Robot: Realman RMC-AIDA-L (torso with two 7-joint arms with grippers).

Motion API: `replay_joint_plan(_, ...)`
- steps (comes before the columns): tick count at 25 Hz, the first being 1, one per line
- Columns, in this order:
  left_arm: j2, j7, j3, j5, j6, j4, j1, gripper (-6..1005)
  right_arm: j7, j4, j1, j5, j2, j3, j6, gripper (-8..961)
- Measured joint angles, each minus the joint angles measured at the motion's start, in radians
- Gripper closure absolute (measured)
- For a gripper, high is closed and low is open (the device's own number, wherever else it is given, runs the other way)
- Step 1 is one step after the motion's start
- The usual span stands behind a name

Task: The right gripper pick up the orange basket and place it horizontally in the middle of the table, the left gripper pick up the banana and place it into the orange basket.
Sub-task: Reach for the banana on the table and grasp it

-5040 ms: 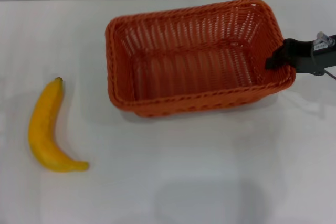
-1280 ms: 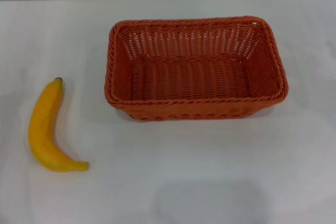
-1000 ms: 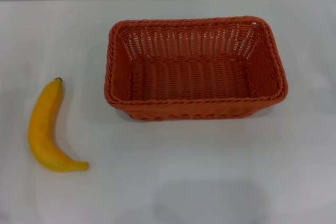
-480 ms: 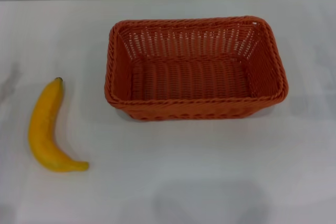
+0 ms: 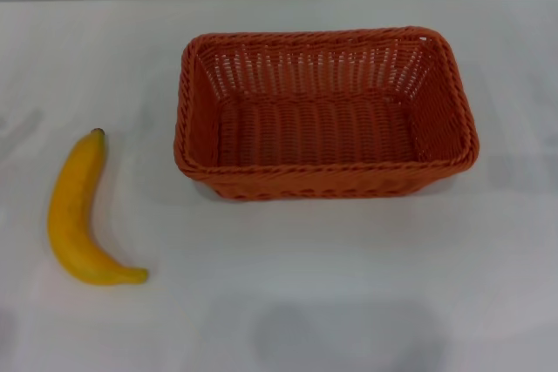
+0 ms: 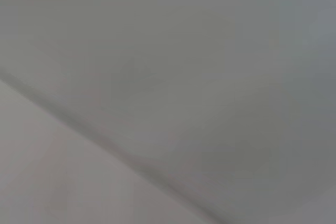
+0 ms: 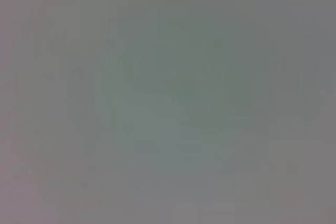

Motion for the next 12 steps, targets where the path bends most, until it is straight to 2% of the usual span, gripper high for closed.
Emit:
replay_joint_plan(1,0.013,-0.054,0.0,0.043,0.019,-0.025,-0.017,150,0.001,-0.002,-0.001,0.0,0.0,0.0,-0.003,128)
replay_joint_plan(2,0.033,-0.149,0.001,0.12,0.049,-0.063,-0.048,150,0.002,-0.006,-0.003,0.0,-0.001,0.0,-0.007,121)
replay_joint_plan(6,0.083,-0.334,0.003,0.415,0.131,-0.138,-0.186,151,0.004,-0.018,-0.005,0.001,0.0,0.001,-0.023,93)
replay_joint_plan(10,0.113,-0.426,0.004,0.68,0.158,-0.129,-0.326,152,0.005,-0.023,0.007,0.001,0.001,0.0,-0.039,88)
replay_joint_plan(12,0.122,-0.452,0.004,0.767,0.157,-0.111,-0.371,152,0.006,-0.023,0.018,0.001,0.002,-0.004,-0.041,90)
